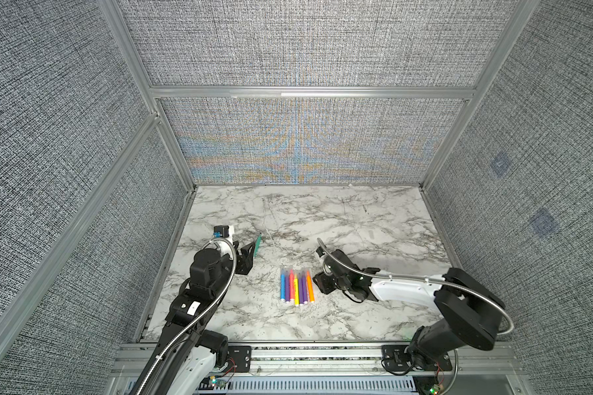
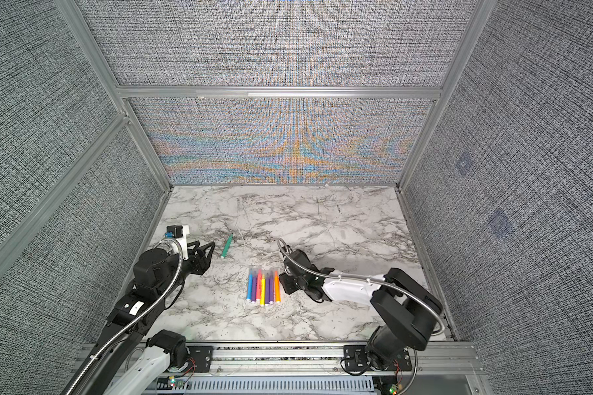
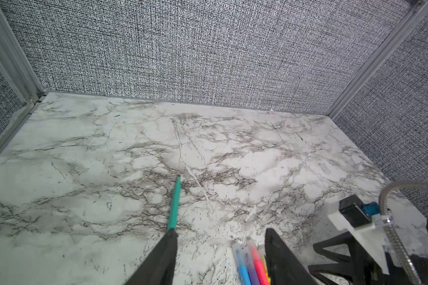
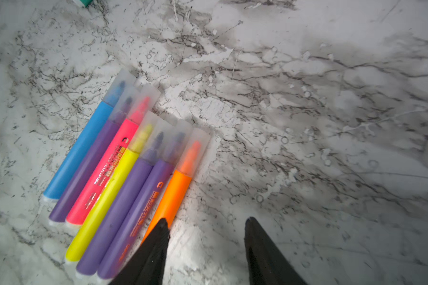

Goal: Remove pen caps from pens
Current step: Pick up the pen from the center of the table.

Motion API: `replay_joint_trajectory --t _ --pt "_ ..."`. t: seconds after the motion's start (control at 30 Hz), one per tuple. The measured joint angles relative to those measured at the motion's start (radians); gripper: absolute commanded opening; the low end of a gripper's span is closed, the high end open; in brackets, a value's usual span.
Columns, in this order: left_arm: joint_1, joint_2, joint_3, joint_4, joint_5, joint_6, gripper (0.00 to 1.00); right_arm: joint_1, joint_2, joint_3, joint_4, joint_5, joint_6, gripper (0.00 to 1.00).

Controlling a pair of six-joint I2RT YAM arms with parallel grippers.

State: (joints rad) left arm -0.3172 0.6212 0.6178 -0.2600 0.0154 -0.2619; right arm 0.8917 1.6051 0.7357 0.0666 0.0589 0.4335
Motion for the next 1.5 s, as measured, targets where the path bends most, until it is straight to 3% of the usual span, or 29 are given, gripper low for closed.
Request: replay_joint_trajectory --t 0.13,0.27,0.5,0.67,0.87,1.03,1.2,1.33,1.5 --pt "0.000 -0.003 0.001 0.000 -0.009 0.000 0.57 0.020 0.068 0.039 0.013 0.010 0.011 0.51" --pt "-0.001 -0.019 0.001 0.002 -0.015 0.000 0.58 0.029 0.116 0.084 0.008 0.034 0.014 0.43" --pt "-0.001 -0.029 -0.001 0.006 -0.016 0.000 0.58 0.040 0.177 0.130 -0.026 0.150 0.017 0.34" --pt "-0.002 -0.027 -0.003 0.007 -0.016 0.000 0.58 0.040 0.241 0.212 -0.078 0.256 0.017 0.14" --pt "-0.007 -0.022 -0.020 0.012 -0.010 0.000 0.57 0.021 0.243 0.231 -0.130 0.347 -0.002 0.06" --pt "-0.056 -0.002 -0.085 0.069 0.093 0.000 0.57 -0.053 0.081 0.222 -0.269 0.338 -0.072 0.04" --pt "-0.127 -0.027 -0.236 0.261 0.270 -0.042 0.56 -0.129 -0.215 0.150 -0.212 0.243 -0.140 0.04" --pt "-0.206 -0.011 -0.311 0.435 0.389 -0.080 0.57 -0.132 -0.420 0.056 -0.125 0.040 -0.191 0.04" --pt "-0.302 0.058 -0.422 0.771 0.499 -0.163 0.57 -0.110 -0.584 -0.096 0.131 -0.212 -0.182 0.04"
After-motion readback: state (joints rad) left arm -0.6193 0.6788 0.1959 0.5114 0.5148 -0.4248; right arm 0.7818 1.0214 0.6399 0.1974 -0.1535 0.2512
